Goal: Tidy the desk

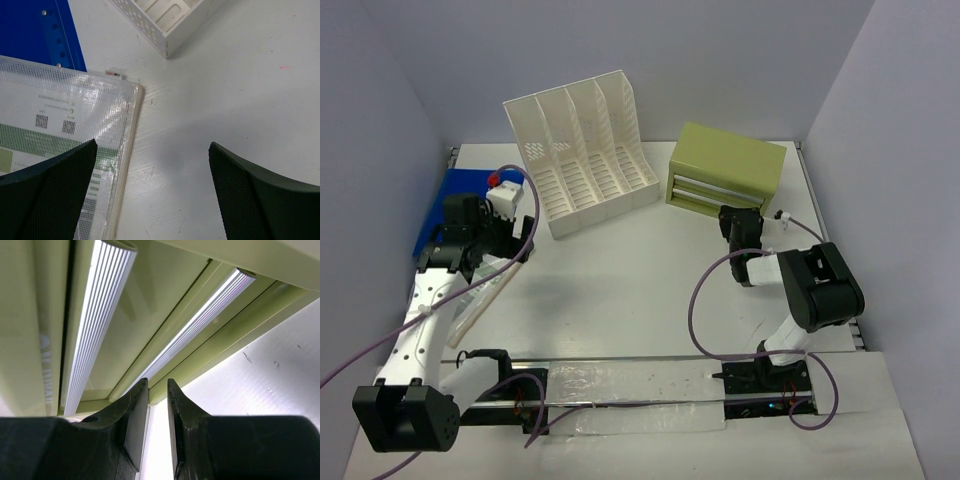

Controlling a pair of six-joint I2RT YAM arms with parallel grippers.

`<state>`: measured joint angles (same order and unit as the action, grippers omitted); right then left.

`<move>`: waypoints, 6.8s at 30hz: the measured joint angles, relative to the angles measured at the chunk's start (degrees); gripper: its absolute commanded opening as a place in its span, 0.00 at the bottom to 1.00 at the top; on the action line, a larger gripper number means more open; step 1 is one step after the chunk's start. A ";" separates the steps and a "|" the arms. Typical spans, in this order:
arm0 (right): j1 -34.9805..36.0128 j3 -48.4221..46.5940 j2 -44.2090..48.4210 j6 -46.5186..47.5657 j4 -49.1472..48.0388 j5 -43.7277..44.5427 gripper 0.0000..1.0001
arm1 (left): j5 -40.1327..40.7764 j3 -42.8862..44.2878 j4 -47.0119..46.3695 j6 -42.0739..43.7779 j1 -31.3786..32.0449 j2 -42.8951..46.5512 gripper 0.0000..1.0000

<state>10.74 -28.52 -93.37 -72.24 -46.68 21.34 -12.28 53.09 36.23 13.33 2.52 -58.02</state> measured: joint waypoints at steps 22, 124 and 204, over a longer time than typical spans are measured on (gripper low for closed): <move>17.20 6.33 22.17 20.48 6.24 6.19 0.34 | 22.00 -11.19 -6.02 7.37 5.64 -19.75 0.90; 55.14 -58.09 -31.13 42.36 20.16 -6.69 0.00 | 3.46 16.76 1.51 -17.12 -0.87 6.66 0.99; 27.74 -72.73 -23.38 89.24 -5.46 -11.54 0.00 | 24.48 -11.18 -8.76 -3.57 -3.76 -0.84 0.99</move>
<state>38.48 -101.26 -116.75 17.00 -52.14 9.81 12.21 41.91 27.47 9.76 -1.23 -58.86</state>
